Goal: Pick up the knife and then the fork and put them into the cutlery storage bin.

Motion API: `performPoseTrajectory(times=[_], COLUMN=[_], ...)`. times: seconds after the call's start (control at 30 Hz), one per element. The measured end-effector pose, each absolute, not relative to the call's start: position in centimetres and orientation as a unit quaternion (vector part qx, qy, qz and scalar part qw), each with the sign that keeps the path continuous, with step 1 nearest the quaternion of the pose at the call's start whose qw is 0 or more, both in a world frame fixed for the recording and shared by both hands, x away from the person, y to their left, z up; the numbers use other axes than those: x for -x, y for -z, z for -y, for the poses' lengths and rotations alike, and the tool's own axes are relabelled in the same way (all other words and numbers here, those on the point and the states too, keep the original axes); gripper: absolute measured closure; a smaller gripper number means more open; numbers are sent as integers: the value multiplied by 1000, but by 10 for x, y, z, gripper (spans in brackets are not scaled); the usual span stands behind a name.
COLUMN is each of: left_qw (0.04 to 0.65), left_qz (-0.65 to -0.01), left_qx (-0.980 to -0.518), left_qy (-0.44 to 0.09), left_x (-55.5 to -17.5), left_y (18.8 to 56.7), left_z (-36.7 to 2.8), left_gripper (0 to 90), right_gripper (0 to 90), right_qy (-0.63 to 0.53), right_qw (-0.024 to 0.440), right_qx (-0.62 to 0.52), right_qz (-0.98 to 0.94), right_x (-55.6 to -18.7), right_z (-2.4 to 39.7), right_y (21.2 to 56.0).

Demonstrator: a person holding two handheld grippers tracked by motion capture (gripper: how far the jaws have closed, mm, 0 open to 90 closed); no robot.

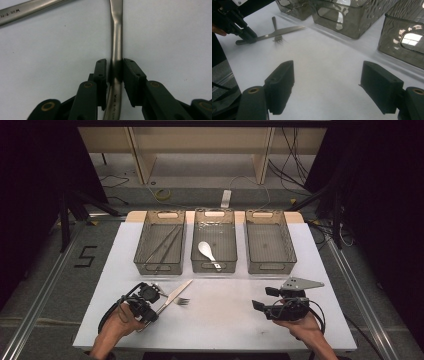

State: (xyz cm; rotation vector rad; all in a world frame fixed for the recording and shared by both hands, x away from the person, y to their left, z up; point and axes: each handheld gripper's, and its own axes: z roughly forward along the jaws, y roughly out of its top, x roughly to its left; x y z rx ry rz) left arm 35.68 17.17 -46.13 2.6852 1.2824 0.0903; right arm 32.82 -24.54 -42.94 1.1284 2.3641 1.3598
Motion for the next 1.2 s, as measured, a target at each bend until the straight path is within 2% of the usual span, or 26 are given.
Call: performPoseTrajectory(times=[0.17, 0.4, 0.87, 1.2], left_qw=[84, 93, 115, 137], left_qz=[-431, -428, -421, -406], left_qx=[-898, -899, -900, -903], left_qy=[-29, -27, -9, -15], left_x=[-357, -357, -356, -354], left_y=[462, 462, 461, 453], left_z=[-172, -173, -178, -173], left_gripper=[722, 781, 788, 788], right_gripper=[280, 280, 282, 281], right_qy=[-458, -458, -462, -461], right_qw=[95, 96, 95, 94], right_qx=[-381, -381, -382, -381], right_qz=[-798, -797, -795, -796], right_x=[-328, -328, -328, -328], right_z=[245, 245, 246, 245], right_y=[429, 429, 429, 429])
